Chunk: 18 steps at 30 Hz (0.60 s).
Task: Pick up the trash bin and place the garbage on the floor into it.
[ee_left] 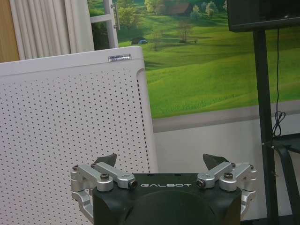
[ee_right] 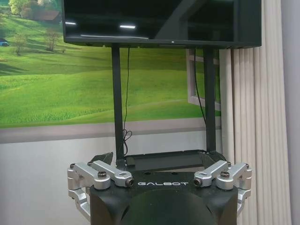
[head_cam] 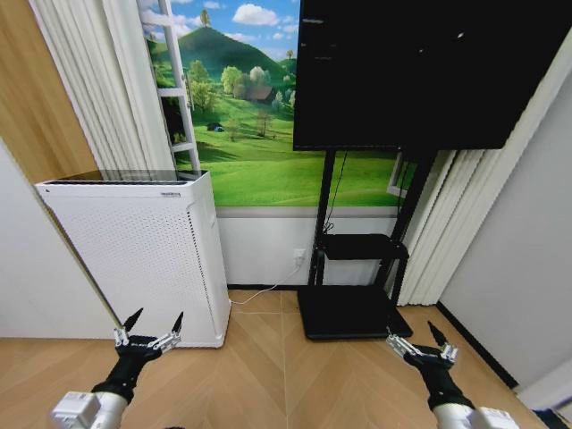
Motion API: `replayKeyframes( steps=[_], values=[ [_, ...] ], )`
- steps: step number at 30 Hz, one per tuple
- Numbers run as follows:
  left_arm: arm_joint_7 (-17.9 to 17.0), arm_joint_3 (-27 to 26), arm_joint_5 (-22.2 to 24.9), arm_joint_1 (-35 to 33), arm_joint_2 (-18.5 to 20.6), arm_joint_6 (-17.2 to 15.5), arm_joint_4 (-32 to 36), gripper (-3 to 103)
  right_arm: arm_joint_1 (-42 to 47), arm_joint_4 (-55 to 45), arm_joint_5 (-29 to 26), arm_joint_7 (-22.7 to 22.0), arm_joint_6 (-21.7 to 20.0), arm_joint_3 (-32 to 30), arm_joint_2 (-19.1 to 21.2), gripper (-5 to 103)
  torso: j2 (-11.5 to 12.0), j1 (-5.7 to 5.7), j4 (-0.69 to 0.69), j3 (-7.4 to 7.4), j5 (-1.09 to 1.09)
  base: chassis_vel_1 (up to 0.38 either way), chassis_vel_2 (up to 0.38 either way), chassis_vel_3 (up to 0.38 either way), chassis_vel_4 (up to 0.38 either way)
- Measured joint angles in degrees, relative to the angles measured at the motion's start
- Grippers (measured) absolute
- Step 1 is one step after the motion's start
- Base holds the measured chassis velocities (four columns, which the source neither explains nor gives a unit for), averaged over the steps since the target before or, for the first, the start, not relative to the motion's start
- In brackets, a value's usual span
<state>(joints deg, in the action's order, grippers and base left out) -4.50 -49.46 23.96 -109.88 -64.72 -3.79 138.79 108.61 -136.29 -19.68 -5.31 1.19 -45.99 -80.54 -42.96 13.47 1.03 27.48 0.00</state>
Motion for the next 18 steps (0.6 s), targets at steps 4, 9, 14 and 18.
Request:
replayKeyframes(
  steps=[4,9,14,18],
  values=[
    [0.0,0.0,0.0,0.0,0.0,0.0,0.0,100,0.0,0.0,0.0,0.0,0.0,0.0,0.0,100,0.0,-0.01,0.00,-0.01,-0.04,0.211,-0.186,-0.206,0.191],
    [0.0,0.0,0.0,0.0,0.0,0.0,0.0,100,0.0,0.0,0.0,0.0,0.0,0.0,0.0,100,0.0,-0.03,-0.01,-0.02,-0.01,0.200,-0.197,-0.203,0.203],
    [0.0,0.0,0.0,0.0,0.0,0.0,0.0,100,0.0,0.0,0.0,0.0,0.0,0.0,0.0,100,0.0,-0.03,0.00,-0.02,-0.03,0.142,-0.163,-0.162,0.142],
    [0.0,0.0,0.0,0.0,0.0,0.0,0.0,100,0.0,0.0,0.0,0.0,0.0,0.0,0.0,100,0.0,-0.02,-0.02,-0.01,0.01,0.136,-0.111,-0.129,0.119]
  ],
)
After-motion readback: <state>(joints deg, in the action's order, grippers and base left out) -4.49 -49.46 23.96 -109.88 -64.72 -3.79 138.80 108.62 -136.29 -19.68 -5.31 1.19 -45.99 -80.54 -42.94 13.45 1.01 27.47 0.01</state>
